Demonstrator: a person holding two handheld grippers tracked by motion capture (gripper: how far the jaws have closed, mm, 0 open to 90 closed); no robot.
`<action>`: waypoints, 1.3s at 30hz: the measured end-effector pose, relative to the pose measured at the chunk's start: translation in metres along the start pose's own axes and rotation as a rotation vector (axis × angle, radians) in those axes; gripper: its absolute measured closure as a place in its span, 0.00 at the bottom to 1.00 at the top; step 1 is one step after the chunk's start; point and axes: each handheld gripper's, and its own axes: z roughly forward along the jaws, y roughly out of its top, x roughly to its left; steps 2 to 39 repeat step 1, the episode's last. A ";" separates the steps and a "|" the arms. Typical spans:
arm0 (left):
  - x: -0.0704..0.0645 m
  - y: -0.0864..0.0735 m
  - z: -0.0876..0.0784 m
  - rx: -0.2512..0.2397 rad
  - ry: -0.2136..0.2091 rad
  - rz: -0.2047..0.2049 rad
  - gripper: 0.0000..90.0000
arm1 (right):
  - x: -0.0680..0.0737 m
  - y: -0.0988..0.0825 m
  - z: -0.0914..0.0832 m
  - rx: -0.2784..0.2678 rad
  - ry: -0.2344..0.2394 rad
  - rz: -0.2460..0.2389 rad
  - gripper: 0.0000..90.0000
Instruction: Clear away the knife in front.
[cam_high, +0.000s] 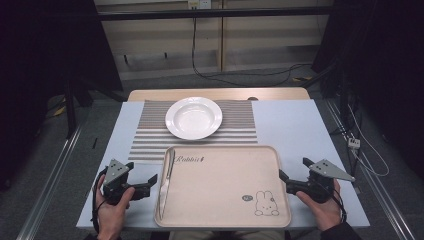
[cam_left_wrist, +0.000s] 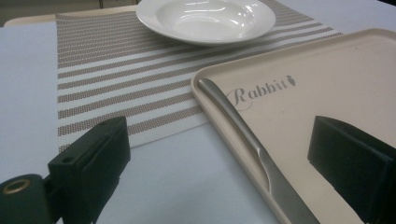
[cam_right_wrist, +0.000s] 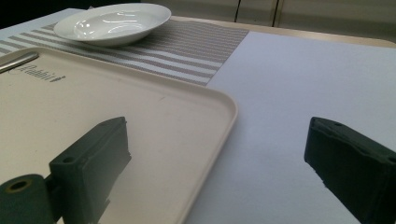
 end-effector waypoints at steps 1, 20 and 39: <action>0.000 0.000 0.001 0.004 -0.004 0.002 0.06 | 0.000 0.000 0.000 0.000 0.000 0.000 0.07; 0.000 0.000 0.001 0.004 -0.004 0.002 0.06 | 0.000 0.000 0.000 0.000 0.000 0.000 0.07; 0.000 0.000 0.001 0.004 -0.004 0.002 0.06 | 0.000 0.000 0.000 0.000 0.000 0.000 0.07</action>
